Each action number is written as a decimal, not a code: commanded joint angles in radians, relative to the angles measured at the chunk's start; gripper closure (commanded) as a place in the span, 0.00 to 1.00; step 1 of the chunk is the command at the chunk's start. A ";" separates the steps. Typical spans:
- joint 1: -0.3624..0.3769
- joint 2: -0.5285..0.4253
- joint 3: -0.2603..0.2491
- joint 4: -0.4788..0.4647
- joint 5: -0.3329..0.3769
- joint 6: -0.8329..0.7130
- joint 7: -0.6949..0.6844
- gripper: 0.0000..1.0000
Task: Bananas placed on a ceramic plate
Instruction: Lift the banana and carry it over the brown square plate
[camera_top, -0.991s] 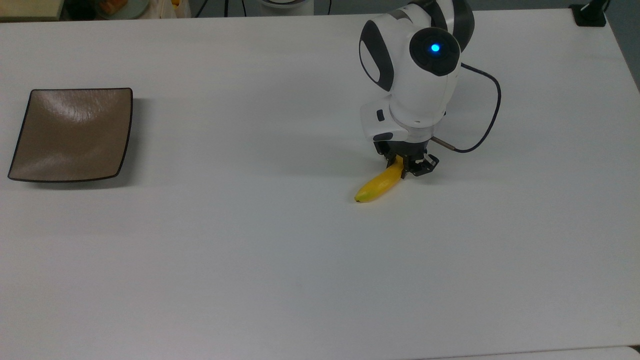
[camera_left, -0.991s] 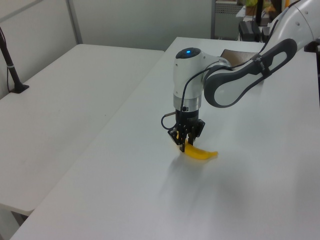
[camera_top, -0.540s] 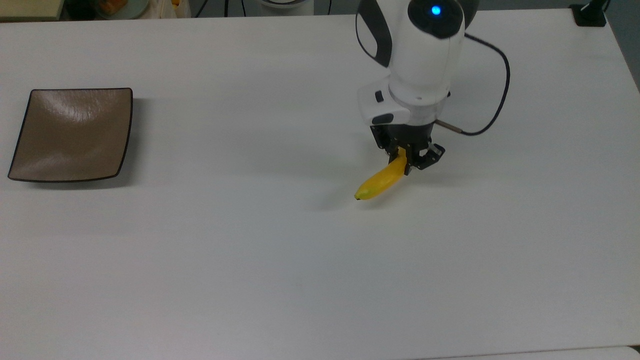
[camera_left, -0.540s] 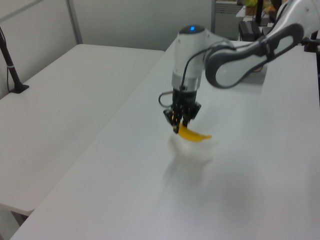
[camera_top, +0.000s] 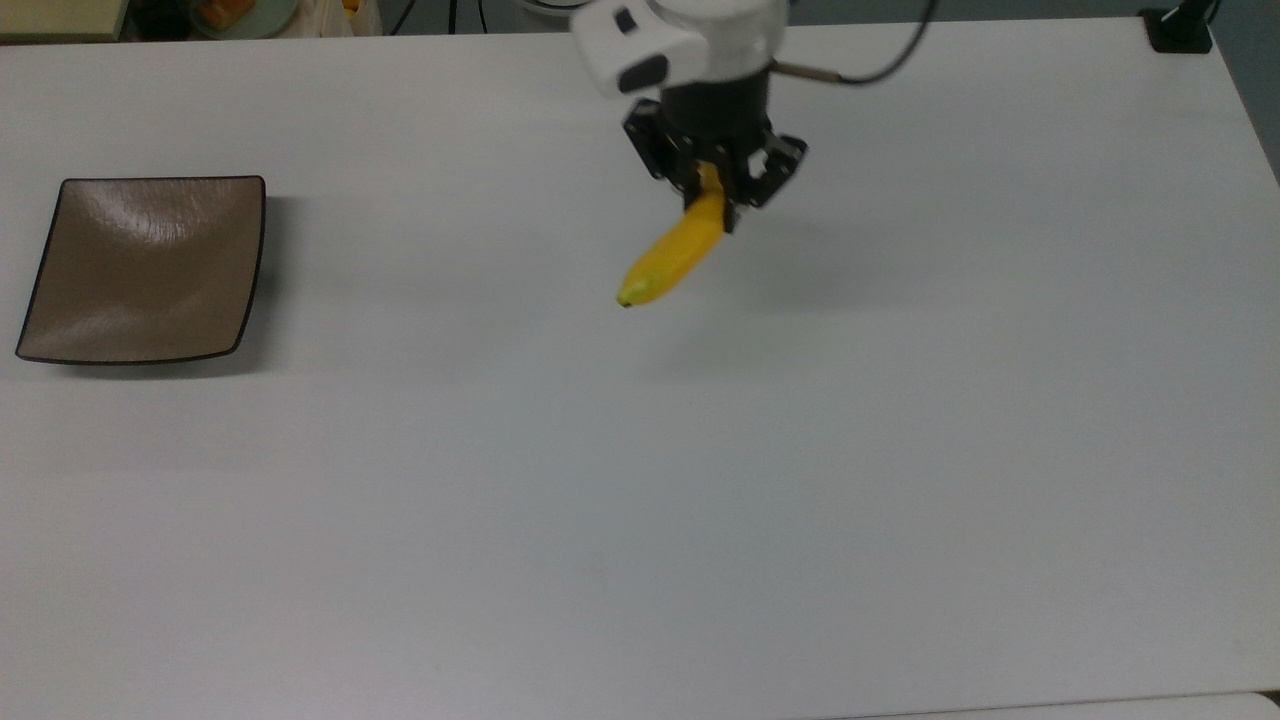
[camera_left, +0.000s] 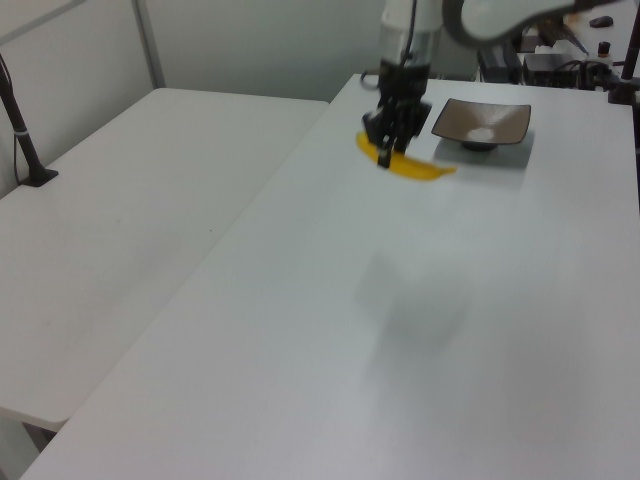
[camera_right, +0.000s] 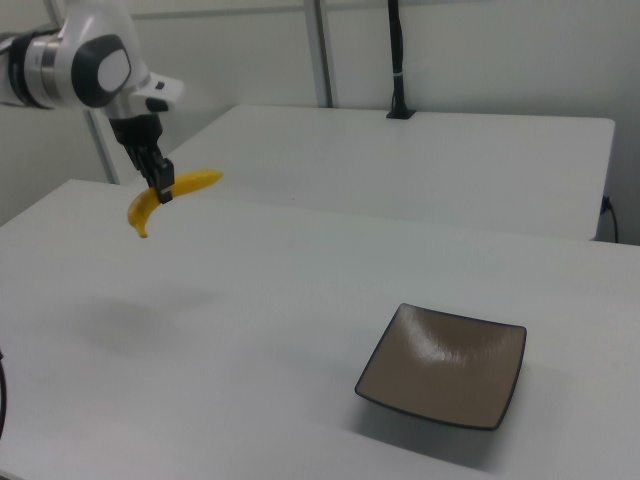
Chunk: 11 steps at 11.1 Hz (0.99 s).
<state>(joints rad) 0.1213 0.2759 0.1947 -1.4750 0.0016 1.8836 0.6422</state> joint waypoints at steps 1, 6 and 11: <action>-0.109 -0.121 0.000 -0.034 0.066 -0.130 -0.292 0.95; -0.300 -0.167 0.003 -0.033 0.081 -0.153 -0.667 0.95; -0.483 -0.153 0.005 -0.033 0.071 -0.152 -1.080 0.95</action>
<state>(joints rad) -0.2929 0.1377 0.1927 -1.4848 0.0570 1.7392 -0.2853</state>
